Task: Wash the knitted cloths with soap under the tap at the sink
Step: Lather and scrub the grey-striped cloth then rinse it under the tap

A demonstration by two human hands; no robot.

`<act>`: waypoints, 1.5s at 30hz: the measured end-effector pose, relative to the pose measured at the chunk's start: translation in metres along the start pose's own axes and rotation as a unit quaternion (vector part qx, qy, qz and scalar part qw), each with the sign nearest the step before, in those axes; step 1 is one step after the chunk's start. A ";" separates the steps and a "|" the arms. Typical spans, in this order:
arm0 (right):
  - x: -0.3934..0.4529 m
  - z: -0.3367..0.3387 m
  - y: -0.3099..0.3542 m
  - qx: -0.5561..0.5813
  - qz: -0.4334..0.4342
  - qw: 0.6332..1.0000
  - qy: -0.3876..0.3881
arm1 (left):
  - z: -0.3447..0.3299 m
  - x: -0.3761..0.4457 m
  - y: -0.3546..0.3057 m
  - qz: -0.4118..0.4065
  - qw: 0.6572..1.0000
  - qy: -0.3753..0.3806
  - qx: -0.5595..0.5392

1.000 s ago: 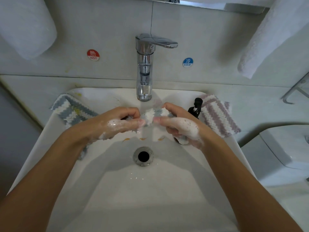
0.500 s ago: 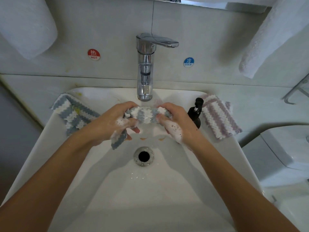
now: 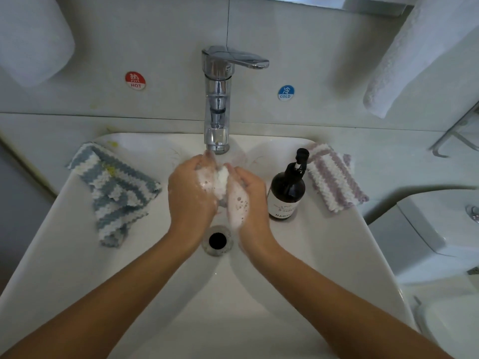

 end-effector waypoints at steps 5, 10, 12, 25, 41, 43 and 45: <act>0.018 0.008 0.005 0.022 -0.058 0.997 -0.036 | -0.010 -0.033 -0.005 -0.026 0.999 0.039 0.023; 0.001 -0.009 -0.002 0.191 -0.115 0.975 0.016 | -0.012 0.001 0.012 0.057 0.992 0.000 0.110; 0.006 -0.010 0.001 0.216 -0.152 0.965 0.001 | -0.013 -0.007 0.007 0.079 0.993 0.004 0.089; 0.023 0.014 -0.015 0.096 -0.156 0.983 0.014 | 0.000 -0.002 0.000 0.084 0.993 -0.004 -0.084; 0.015 0.020 0.006 0.174 -0.155 0.970 0.064 | 0.005 0.003 -0.001 0.038 0.989 -0.027 -0.137; 0.015 0.018 0.006 0.254 -0.192 0.947 0.040 | -0.002 -0.008 -0.004 0.025 0.990 0.009 -0.136; 0.013 0.013 0.005 0.293 -0.203 0.934 0.036 | -0.008 -0.016 -0.005 0.028 0.990 0.018 -0.139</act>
Point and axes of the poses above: each hand's wrist, its own x-axis towards the middle knuckle, its own z-axis out of the back of the hand, y = z × x, the point moved 3 cm from there along x, towards the middle knuckle, and after that the axes turned 6 degrees about -z, right-handed, at the moved point
